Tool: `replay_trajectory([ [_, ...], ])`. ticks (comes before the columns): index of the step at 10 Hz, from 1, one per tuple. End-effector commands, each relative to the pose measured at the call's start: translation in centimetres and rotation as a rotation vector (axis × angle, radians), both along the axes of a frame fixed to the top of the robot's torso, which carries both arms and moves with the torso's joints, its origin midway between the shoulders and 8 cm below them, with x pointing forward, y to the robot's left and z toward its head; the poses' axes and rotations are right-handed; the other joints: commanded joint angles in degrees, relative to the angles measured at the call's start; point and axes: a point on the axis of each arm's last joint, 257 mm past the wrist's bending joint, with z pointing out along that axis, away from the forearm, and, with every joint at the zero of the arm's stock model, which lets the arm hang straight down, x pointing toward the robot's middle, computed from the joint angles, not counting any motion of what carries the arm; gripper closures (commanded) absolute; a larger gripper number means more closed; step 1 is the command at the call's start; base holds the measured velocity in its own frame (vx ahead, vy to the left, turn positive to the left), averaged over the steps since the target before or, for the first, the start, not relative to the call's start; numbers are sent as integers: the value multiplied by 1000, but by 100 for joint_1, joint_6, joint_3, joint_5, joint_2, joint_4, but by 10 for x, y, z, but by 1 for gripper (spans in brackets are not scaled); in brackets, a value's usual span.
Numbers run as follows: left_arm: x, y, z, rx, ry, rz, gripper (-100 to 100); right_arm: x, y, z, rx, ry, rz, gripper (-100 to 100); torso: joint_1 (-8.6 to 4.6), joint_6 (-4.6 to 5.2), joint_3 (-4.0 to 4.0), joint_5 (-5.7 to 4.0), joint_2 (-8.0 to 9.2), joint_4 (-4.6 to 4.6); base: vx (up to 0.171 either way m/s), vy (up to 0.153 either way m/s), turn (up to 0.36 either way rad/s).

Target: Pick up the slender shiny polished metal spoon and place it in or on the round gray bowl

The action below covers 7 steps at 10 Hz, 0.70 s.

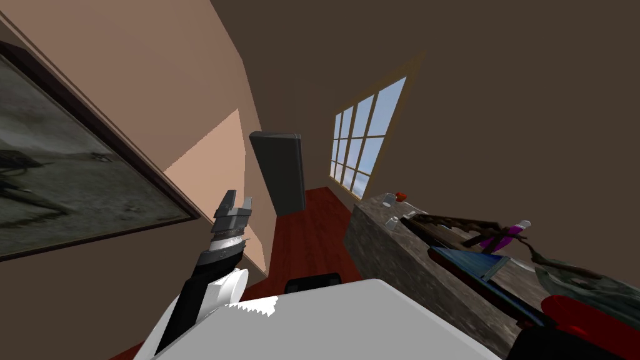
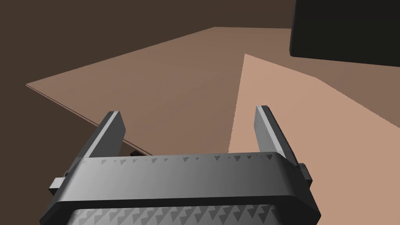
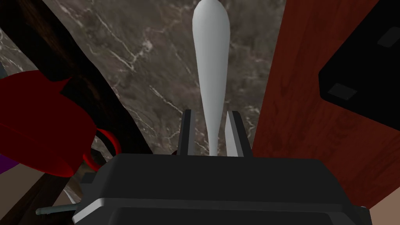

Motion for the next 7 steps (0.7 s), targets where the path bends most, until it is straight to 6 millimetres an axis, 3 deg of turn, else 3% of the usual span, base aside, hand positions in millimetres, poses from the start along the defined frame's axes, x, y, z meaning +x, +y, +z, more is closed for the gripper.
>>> replay_trajectory([
  [1, 0, 0, 0, 0, 0, 0, 0, 8, -9, 11, -20, -24, -4, 100, 0, 0, 0, 0, 0, 0, -97, 32, -98],
  [7, 0, 0, 0, 0, 0, 0, 0, 38, -40, 58, -88, -113, -6, 100, -8, 2, -1, 0, -4, 1, -87, 20, -106],
])
